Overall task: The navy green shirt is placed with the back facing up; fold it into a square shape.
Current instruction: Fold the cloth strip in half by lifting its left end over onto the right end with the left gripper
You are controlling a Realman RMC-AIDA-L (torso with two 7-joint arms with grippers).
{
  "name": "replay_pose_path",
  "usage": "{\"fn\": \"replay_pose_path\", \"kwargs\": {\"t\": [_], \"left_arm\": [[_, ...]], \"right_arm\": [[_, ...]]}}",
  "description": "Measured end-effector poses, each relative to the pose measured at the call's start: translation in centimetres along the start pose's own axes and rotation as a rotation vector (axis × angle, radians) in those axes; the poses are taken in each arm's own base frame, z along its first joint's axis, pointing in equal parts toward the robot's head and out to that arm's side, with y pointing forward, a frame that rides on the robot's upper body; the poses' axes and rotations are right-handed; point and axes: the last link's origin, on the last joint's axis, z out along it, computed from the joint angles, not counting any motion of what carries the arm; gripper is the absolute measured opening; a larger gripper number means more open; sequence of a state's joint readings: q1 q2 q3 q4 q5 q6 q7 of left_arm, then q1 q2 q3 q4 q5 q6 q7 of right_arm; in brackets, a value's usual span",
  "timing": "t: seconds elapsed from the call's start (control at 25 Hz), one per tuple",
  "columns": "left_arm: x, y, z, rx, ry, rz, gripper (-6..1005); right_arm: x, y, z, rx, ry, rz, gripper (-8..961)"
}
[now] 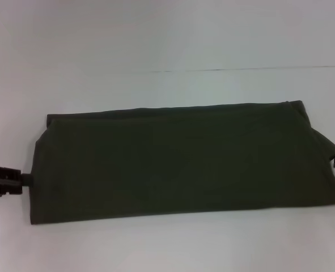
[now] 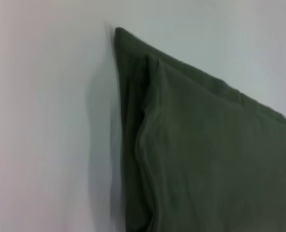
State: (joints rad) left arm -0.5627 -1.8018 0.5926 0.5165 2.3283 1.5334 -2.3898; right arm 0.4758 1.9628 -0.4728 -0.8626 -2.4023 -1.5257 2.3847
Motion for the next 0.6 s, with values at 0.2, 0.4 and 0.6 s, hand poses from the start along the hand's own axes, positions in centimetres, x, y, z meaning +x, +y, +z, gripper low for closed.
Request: {"fn": "replay_pose_path", "kwargs": {"t": [0.2,0.4,0.6], "left_arm": [[0.6,0.2,-0.7,-0.023,0.046,0.001,397],[1.4,0.7,-1.0,-0.048,0.088,0.01,580],[1.9,1.0,-0.9,-0.069,0.122,-0.001,800]], "right_arm": [[-1.3,0.4,-0.4,-0.008,-0.027,-0.019,315],[-2.9,1.0,-1.1,-0.034,-0.072,-0.032,524],[-4.1,1.9,-1.5,-0.102,-0.15,-0.065,737]]}}
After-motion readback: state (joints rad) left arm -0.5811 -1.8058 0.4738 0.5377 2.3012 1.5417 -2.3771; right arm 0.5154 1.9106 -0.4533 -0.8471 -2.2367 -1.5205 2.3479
